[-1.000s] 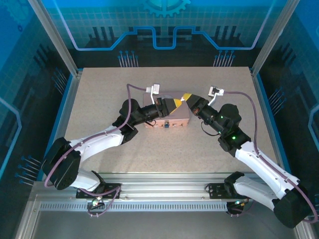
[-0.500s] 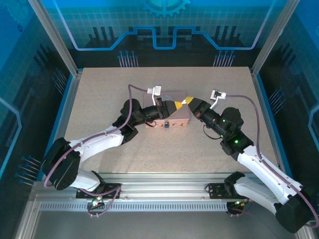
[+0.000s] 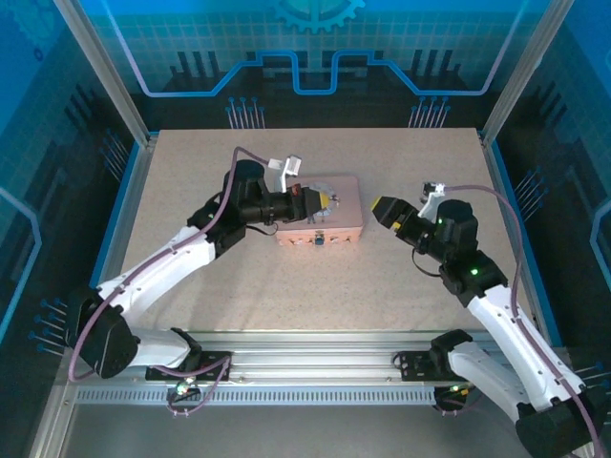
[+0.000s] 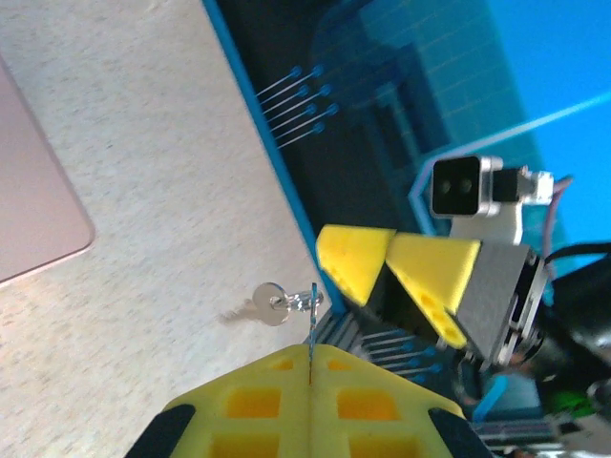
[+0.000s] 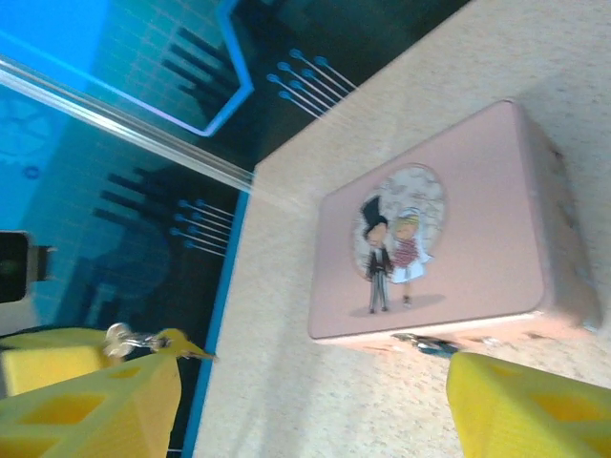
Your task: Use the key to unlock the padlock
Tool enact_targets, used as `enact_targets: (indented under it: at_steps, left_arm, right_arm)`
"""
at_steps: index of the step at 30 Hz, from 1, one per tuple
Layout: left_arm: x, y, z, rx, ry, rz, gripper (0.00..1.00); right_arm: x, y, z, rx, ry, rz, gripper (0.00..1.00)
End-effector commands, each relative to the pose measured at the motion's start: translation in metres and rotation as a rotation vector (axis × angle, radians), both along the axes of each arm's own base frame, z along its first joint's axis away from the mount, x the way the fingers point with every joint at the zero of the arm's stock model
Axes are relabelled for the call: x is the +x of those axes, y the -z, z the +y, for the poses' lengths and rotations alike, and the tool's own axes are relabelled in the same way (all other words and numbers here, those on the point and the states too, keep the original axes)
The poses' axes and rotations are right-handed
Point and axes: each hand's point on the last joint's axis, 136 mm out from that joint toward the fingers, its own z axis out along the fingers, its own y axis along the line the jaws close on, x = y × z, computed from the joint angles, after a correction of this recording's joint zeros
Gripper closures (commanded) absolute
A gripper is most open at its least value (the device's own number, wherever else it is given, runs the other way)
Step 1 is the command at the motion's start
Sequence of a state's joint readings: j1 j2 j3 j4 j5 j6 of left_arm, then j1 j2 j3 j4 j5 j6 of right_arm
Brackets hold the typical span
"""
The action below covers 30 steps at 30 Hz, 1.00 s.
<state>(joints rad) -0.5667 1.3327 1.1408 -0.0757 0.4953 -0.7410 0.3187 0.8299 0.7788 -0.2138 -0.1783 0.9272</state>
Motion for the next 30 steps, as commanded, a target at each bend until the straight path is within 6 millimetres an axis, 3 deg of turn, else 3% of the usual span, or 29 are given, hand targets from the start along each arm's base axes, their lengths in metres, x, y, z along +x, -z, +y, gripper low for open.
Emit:
enact_targets:
  at_steps: [1, 6, 11, 13, 17, 21, 25, 30]
  left_arm:
    - [-0.024, 0.037, 0.017, 0.228, 0.099, 0.089, 1.00]
    - [-0.032, 0.044, 0.021, 0.340, 0.179, 0.120, 1.00]
    - [-0.035, 0.045, 0.023, 0.405, 0.233, 0.118, 1.00]
    - [-0.036, 0.046, 0.023, 0.421, 0.255, 0.121, 1.00]
    - [-0.034, 0.046, 0.023, 0.448, 0.267, 0.119, 1.00]
    - [-0.034, 0.044, 0.020, 0.434, 0.289, 0.115, 1.00]
    - [-0.035, 0.038, 0.016, 0.405, 0.303, 0.104, 1.00]
    - [-0.036, 0.030, 0.008, 0.354, 0.332, 0.101, 1.00]
  right_arm:
    - [-0.013, 0.027, -0.004, -0.151, -0.086, 0.128, 0.22]
    - [-0.008, 0.059, -0.003, -0.275, -0.163, 0.271, 0.21]
    - [-0.002, 0.081, 0.006, -0.334, -0.256, 0.352, 0.30]
    - [0.000, 0.093, 0.000, -0.417, -0.244, 0.410, 0.33]
    - [-0.004, 0.102, 0.018, -0.579, -0.397, 0.340, 0.32]
    - [0.001, 0.081, 0.034, -0.548, -0.427, 0.254, 0.31]
    - [-0.002, 0.037, 0.062, -0.290, -0.514, 0.051, 0.28]
    - [-0.002, -0.005, 0.074, -0.018, -0.558, -0.119, 0.28]
